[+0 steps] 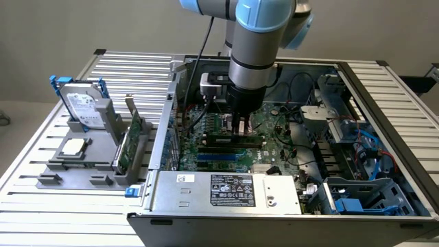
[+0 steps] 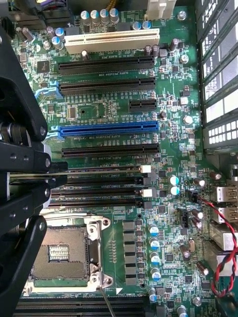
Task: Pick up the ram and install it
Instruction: 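Insert the ram into the slot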
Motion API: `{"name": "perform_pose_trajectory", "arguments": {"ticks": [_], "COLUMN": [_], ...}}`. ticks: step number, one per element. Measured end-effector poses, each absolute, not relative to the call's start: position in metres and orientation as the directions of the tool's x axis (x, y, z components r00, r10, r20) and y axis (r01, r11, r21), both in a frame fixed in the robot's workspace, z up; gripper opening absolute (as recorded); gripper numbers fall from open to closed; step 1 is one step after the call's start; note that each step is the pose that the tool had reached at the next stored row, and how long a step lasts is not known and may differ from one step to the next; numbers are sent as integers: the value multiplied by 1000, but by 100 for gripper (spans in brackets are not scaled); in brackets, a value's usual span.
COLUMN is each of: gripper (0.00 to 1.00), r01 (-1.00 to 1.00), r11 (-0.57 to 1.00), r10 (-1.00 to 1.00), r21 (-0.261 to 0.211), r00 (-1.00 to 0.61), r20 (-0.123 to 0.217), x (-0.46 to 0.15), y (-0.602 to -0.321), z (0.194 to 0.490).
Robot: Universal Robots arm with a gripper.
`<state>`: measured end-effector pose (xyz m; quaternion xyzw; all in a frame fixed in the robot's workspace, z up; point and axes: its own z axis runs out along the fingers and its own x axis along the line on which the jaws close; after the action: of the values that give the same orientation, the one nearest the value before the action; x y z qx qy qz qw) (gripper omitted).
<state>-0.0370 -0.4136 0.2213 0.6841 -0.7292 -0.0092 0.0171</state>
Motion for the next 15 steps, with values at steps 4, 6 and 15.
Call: {"name": "perform_pose_trajectory", "arguments": {"ticks": [4, 6, 15], "gripper": [15, 15, 15], "r01": [-997, -997, -998], "r11": [62, 61, 53], "r10": [-998, -998, -999], "r21": [37, 37, 37], "r00": [-62, -60, -53], "r20": [12, 12, 13], "x": [-37, -37, -37], "y": [-413, -413, -412], "z": [221, 221, 220]}}
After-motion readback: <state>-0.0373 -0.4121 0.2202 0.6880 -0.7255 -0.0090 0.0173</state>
